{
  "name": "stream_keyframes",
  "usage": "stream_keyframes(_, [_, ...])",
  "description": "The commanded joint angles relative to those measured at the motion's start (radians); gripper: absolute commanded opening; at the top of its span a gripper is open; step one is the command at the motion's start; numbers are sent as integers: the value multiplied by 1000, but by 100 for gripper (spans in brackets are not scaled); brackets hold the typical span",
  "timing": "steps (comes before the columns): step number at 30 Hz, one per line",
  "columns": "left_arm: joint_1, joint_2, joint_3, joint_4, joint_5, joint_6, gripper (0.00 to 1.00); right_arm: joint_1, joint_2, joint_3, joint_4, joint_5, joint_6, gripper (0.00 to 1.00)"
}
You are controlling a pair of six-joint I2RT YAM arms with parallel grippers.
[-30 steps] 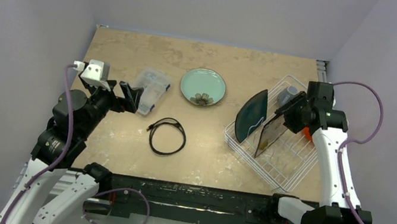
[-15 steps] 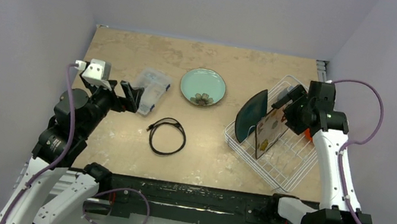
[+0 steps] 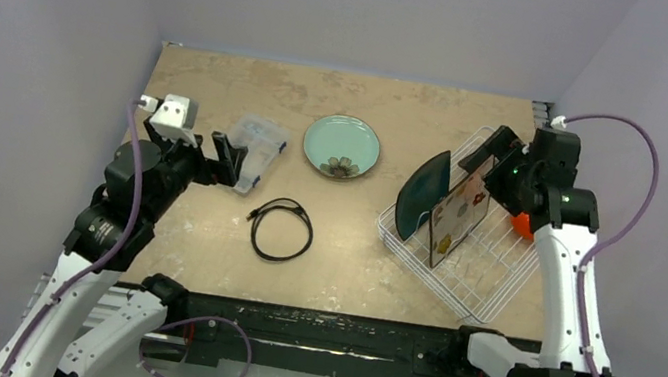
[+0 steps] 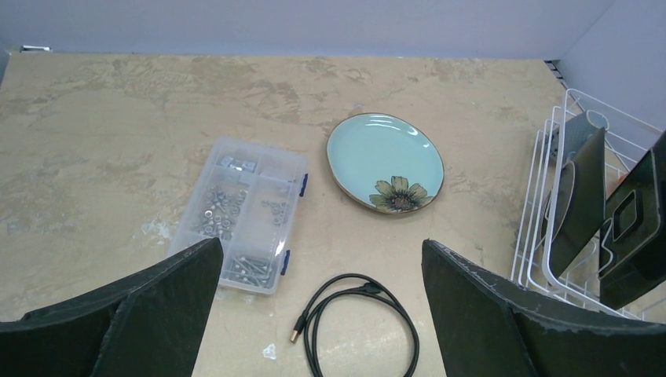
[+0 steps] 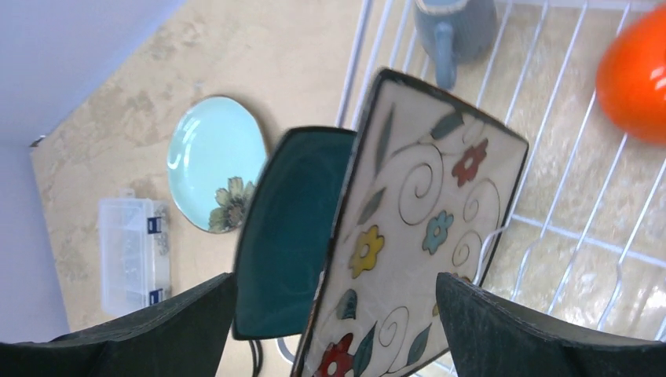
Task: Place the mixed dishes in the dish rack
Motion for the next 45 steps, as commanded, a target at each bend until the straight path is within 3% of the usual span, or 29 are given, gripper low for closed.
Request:
stream_keyframes(1, [-5, 43, -5, 40, 11, -3, 97, -3, -107, 82, 61, 7, -120, 99])
stream_keyframes(9, [-5, 181, -9, 69, 201, -6, 100, 11, -309, -57, 206, -169, -169, 99])
stream_keyframes(15, [-5, 289, -41, 141, 314, -105, 100, 21, -429, -104, 231, -154, -175, 99])
stream_keyframes(19, [-4, 392, -79, 211, 370, -280, 99, 21, -472, -118, 226, -137, -177, 99])
stream_keyframes(23, [-8, 491, -206, 489, 430, -570, 94, 22, -503, -131, 236, -139, -177, 99])
stream_keyframes(26, [-42, 566, -270, 642, 312, -746, 89, 28, -513, -130, 235, -122, -166, 99])
stream_keyframes(30, [-150, 669, -191, 544, 2, -813, 89, 37, -522, -141, 243, -132, -149, 99])
stream_keyframes(34, [-218, 807, -158, 550, -172, -978, 87, 58, -535, -160, 252, -125, -153, 99])
stream_keyframes(36, [-247, 856, -173, 597, -272, -1065, 80, 72, -545, -169, 254, -104, -161, 99])
stream_keyframes(39, [-270, 953, -198, 793, -328, -1083, 67, 94, -558, -183, 262, -74, -171, 99])
stream_keyframes(45, [-300, 1112, -138, 897, -370, -1110, 61, 147, -574, -207, 269, -43, -186, 99])
